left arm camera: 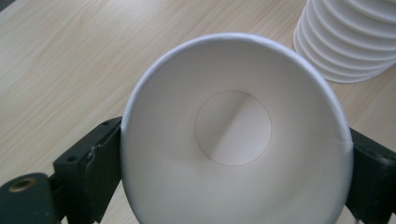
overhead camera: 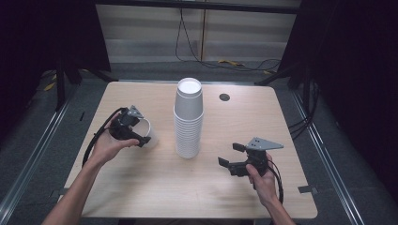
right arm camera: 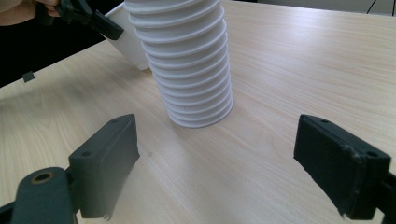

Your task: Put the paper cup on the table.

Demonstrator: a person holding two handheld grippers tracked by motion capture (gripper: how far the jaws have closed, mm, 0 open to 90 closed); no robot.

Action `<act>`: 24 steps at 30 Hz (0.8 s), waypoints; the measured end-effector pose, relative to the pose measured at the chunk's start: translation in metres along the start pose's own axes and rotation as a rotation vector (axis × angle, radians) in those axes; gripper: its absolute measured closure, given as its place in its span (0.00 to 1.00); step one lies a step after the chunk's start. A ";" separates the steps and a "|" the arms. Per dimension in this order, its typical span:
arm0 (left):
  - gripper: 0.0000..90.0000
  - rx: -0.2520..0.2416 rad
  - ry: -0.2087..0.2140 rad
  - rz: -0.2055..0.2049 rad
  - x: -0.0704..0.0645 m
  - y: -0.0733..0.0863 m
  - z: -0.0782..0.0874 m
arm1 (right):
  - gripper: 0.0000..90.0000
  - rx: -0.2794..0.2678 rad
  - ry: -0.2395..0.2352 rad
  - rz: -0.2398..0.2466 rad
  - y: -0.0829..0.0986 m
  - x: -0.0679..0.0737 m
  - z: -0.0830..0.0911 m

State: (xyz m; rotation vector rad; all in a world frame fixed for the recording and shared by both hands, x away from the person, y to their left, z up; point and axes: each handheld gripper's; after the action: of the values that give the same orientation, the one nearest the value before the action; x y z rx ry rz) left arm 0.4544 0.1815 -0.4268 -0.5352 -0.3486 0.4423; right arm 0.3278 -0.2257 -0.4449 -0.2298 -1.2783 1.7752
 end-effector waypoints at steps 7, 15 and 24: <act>0.07 -0.030 -0.012 0.010 -0.002 -0.001 -0.009 | 0.15 0.005 -0.008 -0.001 0.001 0.001 -0.001; 0.06 -0.089 -0.037 0.024 -0.002 -0.001 -0.019 | 0.15 0.007 0.006 0.011 0.001 0.003 -0.003; 0.05 -0.103 -0.028 0.015 -0.007 -0.005 -0.030 | 0.15 -0.004 0.009 0.004 0.000 0.001 -0.001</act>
State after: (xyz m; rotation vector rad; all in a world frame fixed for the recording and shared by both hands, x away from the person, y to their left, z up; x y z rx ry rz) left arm 0.4629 0.1617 -0.4498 -0.6330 -0.3963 0.4484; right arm 0.3278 -0.2246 -0.4451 -0.2427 -1.2766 1.7732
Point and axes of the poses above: each handheld gripper's, and its own axes: z roughly backward along the jaws, y roughly out of its underside, x roughly to its left, and after that the axes turned 11 degrees about -z, right-handed
